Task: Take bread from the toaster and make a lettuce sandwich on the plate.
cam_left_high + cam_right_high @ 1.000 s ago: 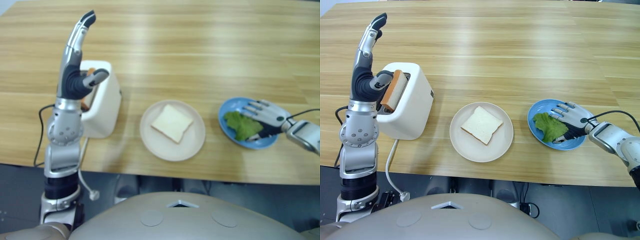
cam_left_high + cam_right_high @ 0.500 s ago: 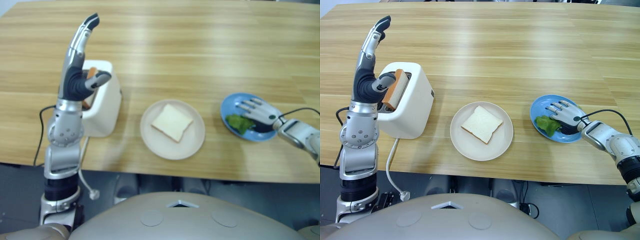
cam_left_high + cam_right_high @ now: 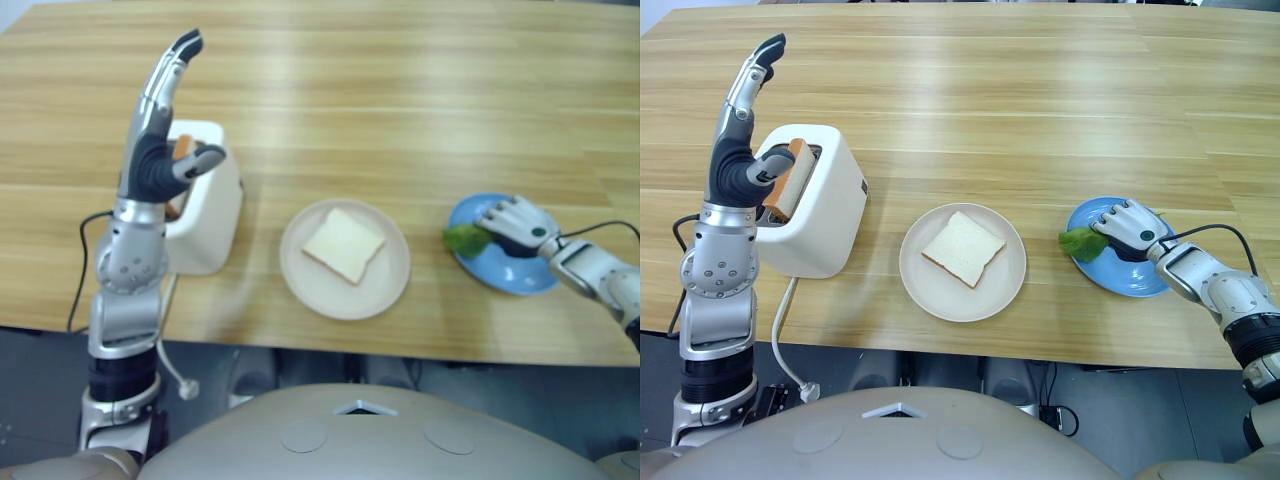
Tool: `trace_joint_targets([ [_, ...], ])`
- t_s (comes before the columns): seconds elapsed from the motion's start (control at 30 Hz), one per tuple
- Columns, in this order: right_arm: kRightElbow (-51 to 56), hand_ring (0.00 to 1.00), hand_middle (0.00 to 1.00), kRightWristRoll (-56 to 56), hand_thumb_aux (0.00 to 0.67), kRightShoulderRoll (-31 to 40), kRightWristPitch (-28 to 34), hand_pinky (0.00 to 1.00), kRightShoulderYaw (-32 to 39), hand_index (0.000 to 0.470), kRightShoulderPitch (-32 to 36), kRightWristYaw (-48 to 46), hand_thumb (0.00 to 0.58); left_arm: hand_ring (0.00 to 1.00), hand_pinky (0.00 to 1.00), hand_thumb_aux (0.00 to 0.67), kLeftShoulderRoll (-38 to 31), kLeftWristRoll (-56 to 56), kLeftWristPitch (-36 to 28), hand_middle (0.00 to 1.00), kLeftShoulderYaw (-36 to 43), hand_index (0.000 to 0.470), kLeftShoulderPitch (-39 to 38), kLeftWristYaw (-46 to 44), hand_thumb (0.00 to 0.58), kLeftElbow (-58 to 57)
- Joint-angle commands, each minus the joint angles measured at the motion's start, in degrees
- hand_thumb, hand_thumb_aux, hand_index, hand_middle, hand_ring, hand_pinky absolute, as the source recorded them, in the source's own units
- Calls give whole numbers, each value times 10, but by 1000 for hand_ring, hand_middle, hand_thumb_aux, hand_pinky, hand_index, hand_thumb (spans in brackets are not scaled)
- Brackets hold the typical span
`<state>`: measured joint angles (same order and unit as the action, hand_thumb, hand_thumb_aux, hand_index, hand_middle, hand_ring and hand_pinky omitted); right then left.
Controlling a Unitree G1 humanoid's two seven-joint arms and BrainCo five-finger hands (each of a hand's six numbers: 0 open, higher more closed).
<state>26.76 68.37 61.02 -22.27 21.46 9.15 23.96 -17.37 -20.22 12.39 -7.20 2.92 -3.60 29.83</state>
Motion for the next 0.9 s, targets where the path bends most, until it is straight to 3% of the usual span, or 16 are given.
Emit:
trace_joint_targets([
  [0.03, -8, 1000, 1000, -7, 670, 9, 16, 1000, -9, 460, -10, 28, 580, 0, 0, 0, -3, -11, 0, 0, 12, 0, 9, -1, 0, -13],
  [0.27, -77, 1000, 1000, -50, 670, 22, 31, 1000, -58, 460, -42, 67, 580, 0, 0, 0, 0, -18, 3, 0, 25, 0, 32, 5, 0, -35],
  [0.43, -220, 1000, 1000, -138, 670, -12, 1, 1000, -108, 460, -65, 36, 580, 0, 0, 0, 1, -19, 10, 0, 33, 0, 49, 10, 0, -58],
  [0.7, -283, 1000, 1000, -159, 670, -75, -33, 1000, -98, 460, -40, -16, 580, 0, 0, 0, -1, -20, 21, 0, 37, 0, 58, 19, 0, -82],
  [0.9, -281, 1000, 1000, -139, 670, -158, -61, 1000, -49, 460, 6, -49, 580, 0, 0, 0, 3, -25, 25, 0, 46, 0, 68, 27, 0, -98],
])
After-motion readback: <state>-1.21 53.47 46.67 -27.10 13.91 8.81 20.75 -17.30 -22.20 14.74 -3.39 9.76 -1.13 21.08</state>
